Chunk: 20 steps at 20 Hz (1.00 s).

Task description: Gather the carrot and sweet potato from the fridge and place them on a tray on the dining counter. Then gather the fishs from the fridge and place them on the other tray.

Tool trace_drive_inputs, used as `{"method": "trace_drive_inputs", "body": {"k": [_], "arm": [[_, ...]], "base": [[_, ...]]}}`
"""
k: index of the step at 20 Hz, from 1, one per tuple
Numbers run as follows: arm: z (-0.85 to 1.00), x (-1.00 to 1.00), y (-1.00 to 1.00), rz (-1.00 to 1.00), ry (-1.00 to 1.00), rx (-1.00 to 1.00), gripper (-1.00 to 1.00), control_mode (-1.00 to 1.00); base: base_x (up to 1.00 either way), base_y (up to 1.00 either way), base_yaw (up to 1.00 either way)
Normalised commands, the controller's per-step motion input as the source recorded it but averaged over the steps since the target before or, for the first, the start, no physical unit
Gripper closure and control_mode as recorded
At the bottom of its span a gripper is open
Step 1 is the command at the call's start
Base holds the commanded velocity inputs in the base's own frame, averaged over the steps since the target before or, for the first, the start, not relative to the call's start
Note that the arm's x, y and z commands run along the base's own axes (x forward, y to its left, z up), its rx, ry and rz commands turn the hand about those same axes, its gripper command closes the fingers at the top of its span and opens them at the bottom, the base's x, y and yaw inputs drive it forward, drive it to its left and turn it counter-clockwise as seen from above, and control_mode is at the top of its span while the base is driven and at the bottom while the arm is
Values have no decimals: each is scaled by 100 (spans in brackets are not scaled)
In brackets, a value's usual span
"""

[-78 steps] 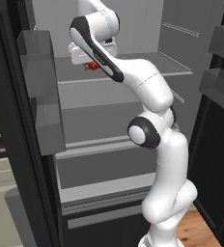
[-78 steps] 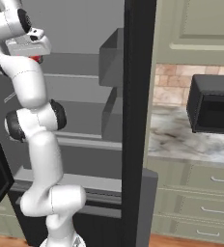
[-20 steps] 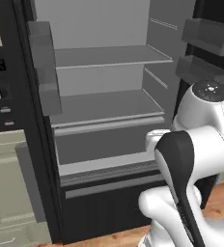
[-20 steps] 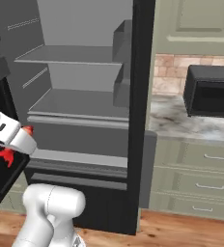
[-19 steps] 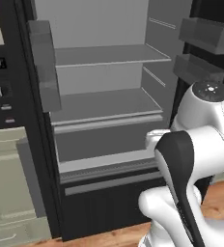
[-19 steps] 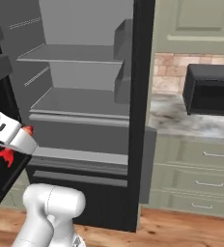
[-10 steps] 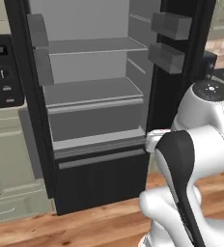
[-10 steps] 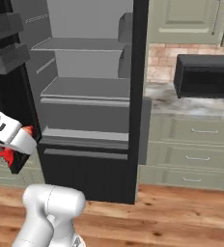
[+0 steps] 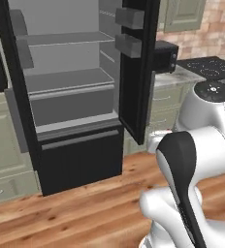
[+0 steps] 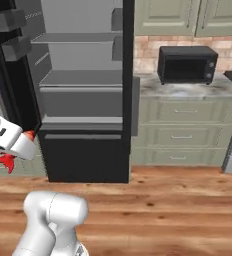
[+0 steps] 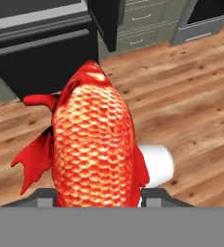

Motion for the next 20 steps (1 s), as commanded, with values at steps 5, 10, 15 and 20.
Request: {"method": "trace_drive_inputs", "body": {"k": [5, 10, 15, 20], "arm": [[0, 0, 0, 0, 0, 0, 100, 100], [0, 0, 0, 0, 0, 0, 100, 100], [0, 0, 0, 0, 0, 0, 100, 100], [0, 0, 0, 0, 0, 0, 100, 100]], "base": [[-86, -16, -31], [-85, -28, -30], [-84, -33, -26], [-77, -35, -27]]}}
